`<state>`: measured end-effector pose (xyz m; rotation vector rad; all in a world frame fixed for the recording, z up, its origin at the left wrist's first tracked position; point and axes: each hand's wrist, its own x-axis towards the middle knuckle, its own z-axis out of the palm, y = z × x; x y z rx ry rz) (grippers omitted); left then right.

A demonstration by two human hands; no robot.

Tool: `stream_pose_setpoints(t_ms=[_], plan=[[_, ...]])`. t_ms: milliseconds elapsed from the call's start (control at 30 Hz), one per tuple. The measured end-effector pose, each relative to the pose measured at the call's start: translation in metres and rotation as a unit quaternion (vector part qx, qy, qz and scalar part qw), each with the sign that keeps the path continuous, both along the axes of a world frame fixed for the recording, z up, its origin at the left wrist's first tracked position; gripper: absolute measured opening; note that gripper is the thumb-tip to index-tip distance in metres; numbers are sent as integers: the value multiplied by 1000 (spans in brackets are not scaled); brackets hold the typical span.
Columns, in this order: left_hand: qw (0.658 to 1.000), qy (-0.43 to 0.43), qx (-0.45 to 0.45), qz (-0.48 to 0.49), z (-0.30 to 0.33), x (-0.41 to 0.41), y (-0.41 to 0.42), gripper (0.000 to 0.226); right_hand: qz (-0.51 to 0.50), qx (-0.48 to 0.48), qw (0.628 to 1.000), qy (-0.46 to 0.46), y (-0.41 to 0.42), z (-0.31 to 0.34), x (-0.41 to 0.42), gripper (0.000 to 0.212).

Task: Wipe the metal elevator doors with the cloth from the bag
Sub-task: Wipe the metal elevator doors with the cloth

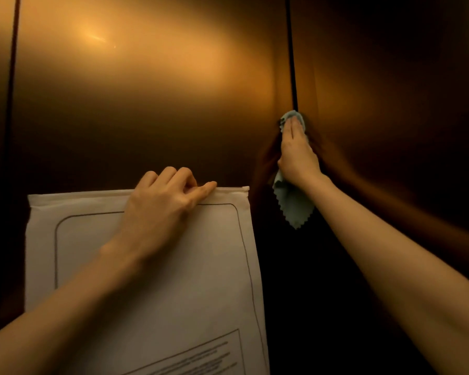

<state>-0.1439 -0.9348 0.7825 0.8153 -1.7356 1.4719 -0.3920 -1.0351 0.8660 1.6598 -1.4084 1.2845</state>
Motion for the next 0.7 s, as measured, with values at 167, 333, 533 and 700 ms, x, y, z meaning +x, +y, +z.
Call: stream_pose_setpoints(t_ms=[167,333,533,700], plan=[[999,1,-30,13,13,3,-7,52,-3,-52,998,-24,-7,-30,8,86],[999,9,-28,14,16,-1,-11,45,10,-46,999,-9,-11,-42,3,84],[999,-2,-29,13,31,0,-12,38,8,-7,1000,-11,-3,45,8,83],[1000,12,-22,13,46,3,-12,33,4,-14,1000,7,0,67,9,82]])
